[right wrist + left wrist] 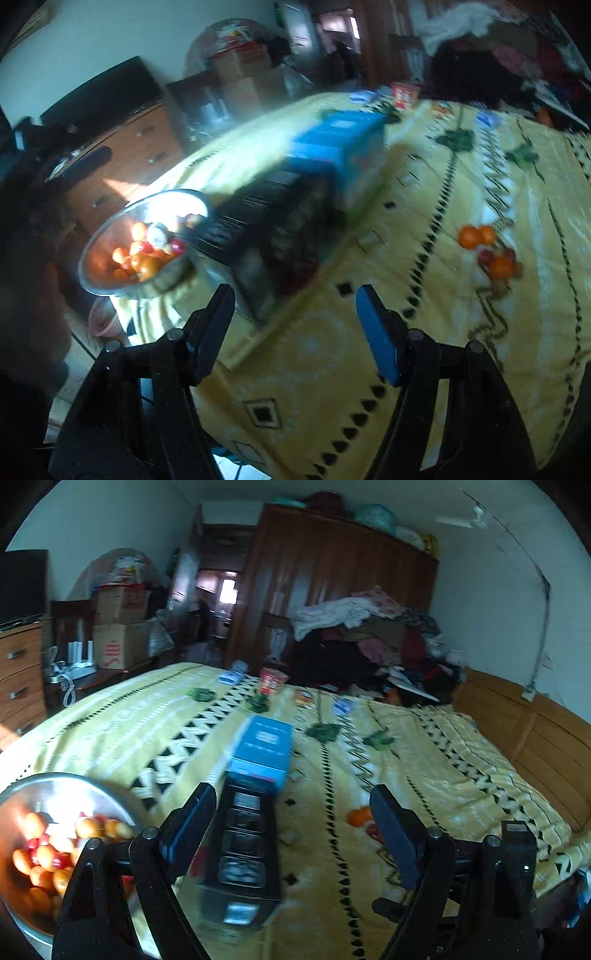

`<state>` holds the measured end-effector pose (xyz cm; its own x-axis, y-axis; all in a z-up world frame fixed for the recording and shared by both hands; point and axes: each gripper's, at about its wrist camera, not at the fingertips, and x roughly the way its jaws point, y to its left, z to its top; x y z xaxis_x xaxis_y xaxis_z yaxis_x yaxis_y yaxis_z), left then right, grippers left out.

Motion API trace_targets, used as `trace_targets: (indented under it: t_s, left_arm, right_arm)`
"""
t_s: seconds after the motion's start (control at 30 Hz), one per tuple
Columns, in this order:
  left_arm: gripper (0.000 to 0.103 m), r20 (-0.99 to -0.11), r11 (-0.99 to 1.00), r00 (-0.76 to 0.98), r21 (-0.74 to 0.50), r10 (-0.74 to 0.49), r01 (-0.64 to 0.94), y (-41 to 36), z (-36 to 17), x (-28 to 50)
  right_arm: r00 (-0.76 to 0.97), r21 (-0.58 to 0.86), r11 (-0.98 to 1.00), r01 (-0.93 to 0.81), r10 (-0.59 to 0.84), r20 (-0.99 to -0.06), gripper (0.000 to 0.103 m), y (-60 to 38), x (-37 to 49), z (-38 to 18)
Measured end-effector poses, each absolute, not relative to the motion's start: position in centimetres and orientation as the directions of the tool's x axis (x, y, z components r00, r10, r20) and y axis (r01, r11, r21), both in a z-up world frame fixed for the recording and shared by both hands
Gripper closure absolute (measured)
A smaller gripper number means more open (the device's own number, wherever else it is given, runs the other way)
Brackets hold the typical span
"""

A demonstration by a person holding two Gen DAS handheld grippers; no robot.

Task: Organize fruits
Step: 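Move the left tool to another orange while the right tool approaches the fruit cluster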

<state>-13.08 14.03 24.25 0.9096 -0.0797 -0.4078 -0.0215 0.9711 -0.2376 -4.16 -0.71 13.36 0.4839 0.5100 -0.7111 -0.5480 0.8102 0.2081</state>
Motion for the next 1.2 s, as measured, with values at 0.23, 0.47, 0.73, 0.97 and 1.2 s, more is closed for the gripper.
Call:
trace_targets:
  t_s: [0.23, 0.47, 0.73, 0.97, 1.2]
  left_arm:
    - [0.018, -0.607, 0.956, 0.76, -0.286, -0.231, 0.063, 6.0, 15.7, -0.6]
    - [0.033, -0.762, 0.964, 0.611, -0.266, -0.217, 0.012, 0.9, 6.0, 12.9]
    - [0.032, -0.803, 0.98, 0.572, -0.2, -0.166, 0.004, -0.8, 2.1, 17.3]
    - [0.061, -0.78, 0.982, 0.597, -0.162, -0.186, 0.094, -2.7, 2.1, 17.3]
    - [0.062, -0.713, 0.971, 0.667, -0.232, -0.214, 0.063, -0.2, 4.5, 11.9]
  right_arm:
    - [0.497, 0.292, 0.903, -0.315, 0.419, -0.76, 0.057, -12.0, -0.2, 9.5]
    - [0.47, 0.359, 0.911, -0.203, 0.412, -0.781, 0.055, -17.5, -0.8, 6.9]
    - [0.425, 0.417, 0.899, -0.13, 0.431, -0.796, 0.055, -21.1, -0.7, 4.0]
    - [0.436, 0.431, 0.89, -0.146, 0.449, -0.78, 0.055, -21.0, 0.6, 4.1]
    - [0.499, 0.442, 0.876, -0.194, 0.476, -0.725, 0.059, -20.4, 4.9, 6.2]
